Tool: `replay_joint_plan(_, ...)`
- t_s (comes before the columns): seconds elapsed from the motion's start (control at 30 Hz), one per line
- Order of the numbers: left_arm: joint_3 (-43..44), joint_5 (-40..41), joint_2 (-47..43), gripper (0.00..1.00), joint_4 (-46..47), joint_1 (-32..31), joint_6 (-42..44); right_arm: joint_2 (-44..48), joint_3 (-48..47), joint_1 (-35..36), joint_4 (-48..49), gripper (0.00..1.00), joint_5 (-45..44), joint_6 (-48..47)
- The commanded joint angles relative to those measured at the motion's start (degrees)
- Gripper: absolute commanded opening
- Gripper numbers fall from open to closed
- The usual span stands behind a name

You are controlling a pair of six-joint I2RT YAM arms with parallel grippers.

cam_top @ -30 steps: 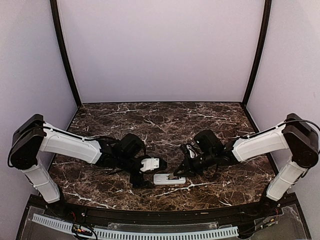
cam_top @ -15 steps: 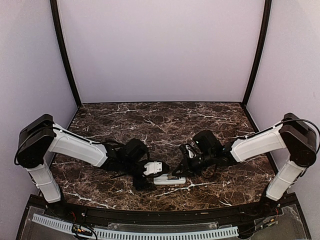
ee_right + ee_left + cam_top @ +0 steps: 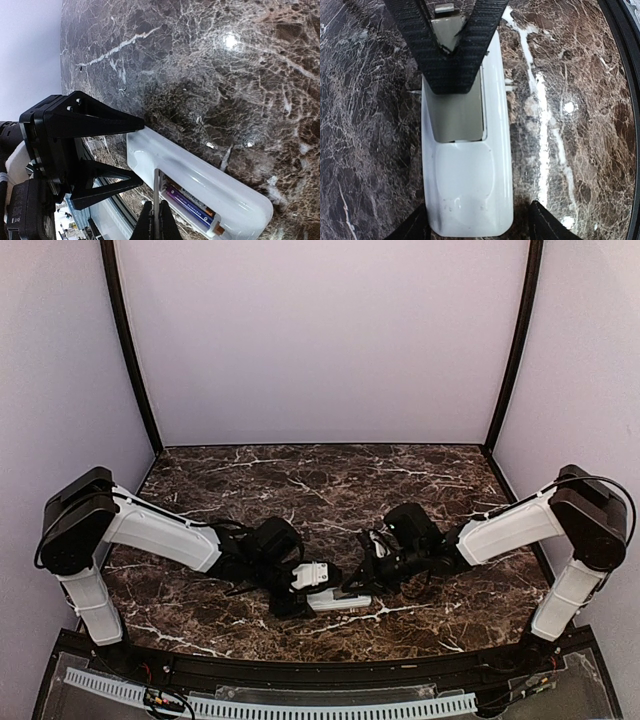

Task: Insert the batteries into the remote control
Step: Hold the remote control without the battery cover at the center of the board.

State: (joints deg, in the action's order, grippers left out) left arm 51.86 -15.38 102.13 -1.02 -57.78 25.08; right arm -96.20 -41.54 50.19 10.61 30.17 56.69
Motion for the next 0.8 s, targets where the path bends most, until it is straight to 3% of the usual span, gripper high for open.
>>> replay_joint_plan(0.0,1.22,-0.82,0.84,0.65,-3.50,-0.32,-0.40,-1.40,1.22,-0.10,1.46,0.00,-0.92,0.66)
replay_joint_plan(0.77,2.74,-3.48,1.70,0.63,-2.42,-0.40,-3.63,-4.21,1.94,-0.03,2.13,0.00,2.08,0.48)
